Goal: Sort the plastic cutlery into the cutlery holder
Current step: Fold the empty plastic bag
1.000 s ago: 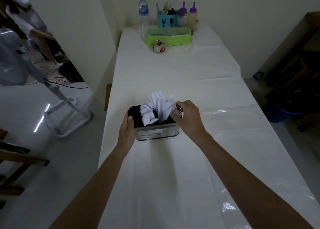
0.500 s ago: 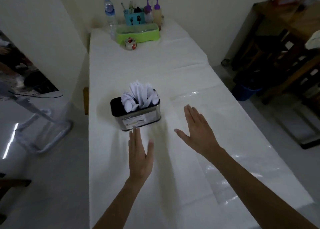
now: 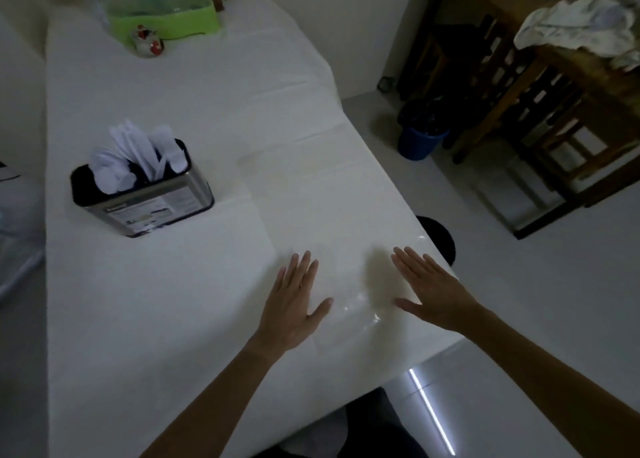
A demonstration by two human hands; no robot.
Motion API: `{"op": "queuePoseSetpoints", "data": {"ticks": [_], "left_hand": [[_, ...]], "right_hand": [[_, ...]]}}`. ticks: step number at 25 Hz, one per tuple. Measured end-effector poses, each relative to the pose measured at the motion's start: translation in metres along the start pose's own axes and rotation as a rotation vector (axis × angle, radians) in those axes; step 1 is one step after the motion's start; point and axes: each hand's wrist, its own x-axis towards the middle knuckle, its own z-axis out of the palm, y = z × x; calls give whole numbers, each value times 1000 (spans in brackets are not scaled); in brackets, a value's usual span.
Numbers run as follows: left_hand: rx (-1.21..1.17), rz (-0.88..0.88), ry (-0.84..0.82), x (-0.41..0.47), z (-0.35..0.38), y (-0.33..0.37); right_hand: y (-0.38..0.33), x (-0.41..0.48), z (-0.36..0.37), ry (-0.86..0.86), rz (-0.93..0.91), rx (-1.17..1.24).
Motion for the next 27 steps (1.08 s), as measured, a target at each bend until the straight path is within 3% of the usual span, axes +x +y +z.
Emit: {"op": "queuePoseSetpoints", "data": {"ticks": [5,10,13,16,19,21,24,27], "left_hand": [[16,-209,41,34,22,-1],[78,-265,12,28,21,-3],[-68,-265,-10,29,14,-6],[-394,-335,32,26,3,-10],[-431,-260,5,7,1,-24],[-430,-247,7,-1,6,-26],[-535,-436,153,0,7,-6],[-575,-653,493,18,7,16]], "right_hand": [[63,5,27,-103,-253,2],[77,15,42,79,-423,2],[80,20,41,171,-535,23],[84,21,15,111,-548,155],[86,13,-22,-81,-521,294],[90,20,-51,-96,-505,307],[90,47,-100,-5,-479,335],[82,88,-141,168,-410,260]]}}
